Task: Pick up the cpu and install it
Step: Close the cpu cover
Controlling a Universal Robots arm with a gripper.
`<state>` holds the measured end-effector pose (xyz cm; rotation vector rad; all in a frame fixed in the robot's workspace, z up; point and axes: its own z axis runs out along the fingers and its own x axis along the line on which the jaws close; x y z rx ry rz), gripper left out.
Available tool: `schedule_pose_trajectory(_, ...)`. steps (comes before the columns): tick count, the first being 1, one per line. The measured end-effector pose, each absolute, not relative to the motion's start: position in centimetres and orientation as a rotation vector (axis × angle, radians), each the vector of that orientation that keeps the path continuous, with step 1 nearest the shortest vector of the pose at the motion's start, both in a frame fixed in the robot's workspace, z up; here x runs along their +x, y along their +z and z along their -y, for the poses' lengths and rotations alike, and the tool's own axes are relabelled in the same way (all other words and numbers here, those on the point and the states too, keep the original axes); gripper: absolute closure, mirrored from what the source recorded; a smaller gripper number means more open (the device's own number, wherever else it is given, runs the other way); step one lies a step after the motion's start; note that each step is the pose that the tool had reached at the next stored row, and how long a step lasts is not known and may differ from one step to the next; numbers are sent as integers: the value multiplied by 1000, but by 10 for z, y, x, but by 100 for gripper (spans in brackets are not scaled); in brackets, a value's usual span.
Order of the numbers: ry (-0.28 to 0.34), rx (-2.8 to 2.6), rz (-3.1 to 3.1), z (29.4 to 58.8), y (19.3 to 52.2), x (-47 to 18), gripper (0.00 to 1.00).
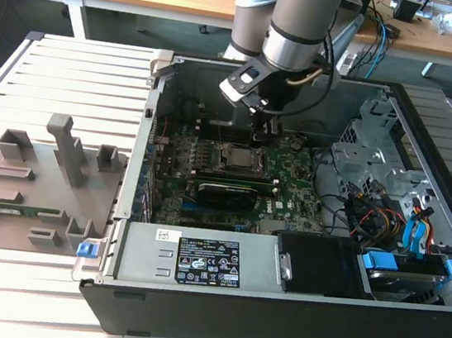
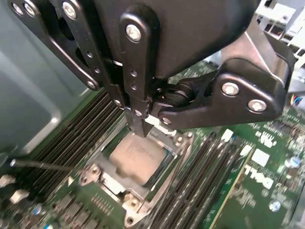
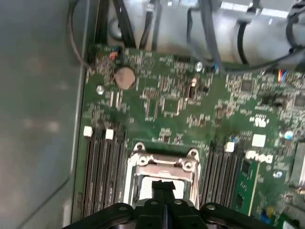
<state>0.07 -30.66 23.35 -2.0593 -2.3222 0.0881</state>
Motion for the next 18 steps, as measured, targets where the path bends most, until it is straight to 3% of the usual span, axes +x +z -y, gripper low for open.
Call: schedule_pose_trajectory(18, 69, -2050, 2315, 310, 202, -27, 89)
